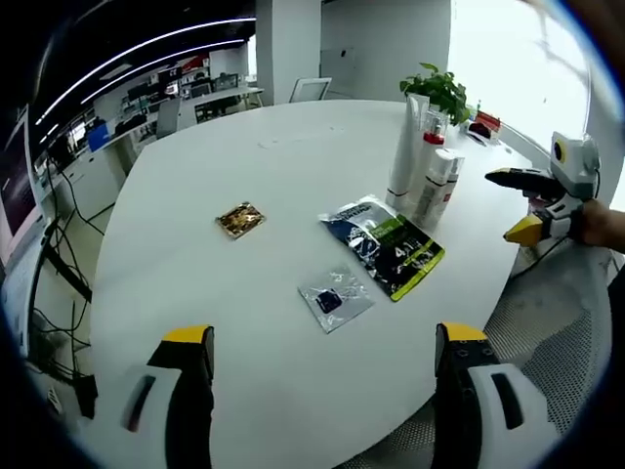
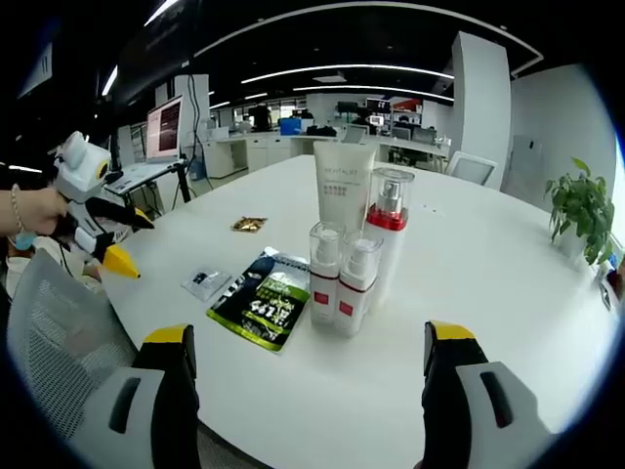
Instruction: Arrange the skincare products in the storage area until every visible bottle or jar stands upright without overlapping.
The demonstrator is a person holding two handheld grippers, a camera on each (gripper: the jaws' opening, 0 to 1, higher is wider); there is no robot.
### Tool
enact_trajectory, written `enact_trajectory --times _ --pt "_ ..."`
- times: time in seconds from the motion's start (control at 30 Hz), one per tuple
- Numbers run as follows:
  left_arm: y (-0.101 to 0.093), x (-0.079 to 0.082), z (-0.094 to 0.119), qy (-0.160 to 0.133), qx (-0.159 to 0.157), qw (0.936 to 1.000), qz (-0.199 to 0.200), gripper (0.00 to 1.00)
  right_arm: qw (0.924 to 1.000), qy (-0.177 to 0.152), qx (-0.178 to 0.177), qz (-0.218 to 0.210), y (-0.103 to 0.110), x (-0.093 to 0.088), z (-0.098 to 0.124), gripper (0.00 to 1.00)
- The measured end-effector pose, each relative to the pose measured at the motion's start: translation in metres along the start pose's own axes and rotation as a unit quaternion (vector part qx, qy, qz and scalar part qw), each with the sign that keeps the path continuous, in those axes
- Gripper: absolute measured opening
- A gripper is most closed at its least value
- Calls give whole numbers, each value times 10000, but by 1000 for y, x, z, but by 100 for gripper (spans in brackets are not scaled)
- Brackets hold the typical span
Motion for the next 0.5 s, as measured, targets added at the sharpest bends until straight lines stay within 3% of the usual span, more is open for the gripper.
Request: enact_trajectory --times 0.2,0.5 --pt "16 13 -14 -80 328 9979 559 99 10000 5 -54 -11 -2 1 0 96" --pt "28 26 -45 143 270 9973 666 97 9999 38 -112 -63 -4 1 -1 96"
Point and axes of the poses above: the point that each gripper's makers call its tool centre point, and the gripper's own axes: z roughly backward along the fingers, y roughly to its left, x roughly out of its top, the point moved 8 cm from there along z, roughly backward along the fingers, and after that the axes turned 1 degree about y, right-handed, at the moved point
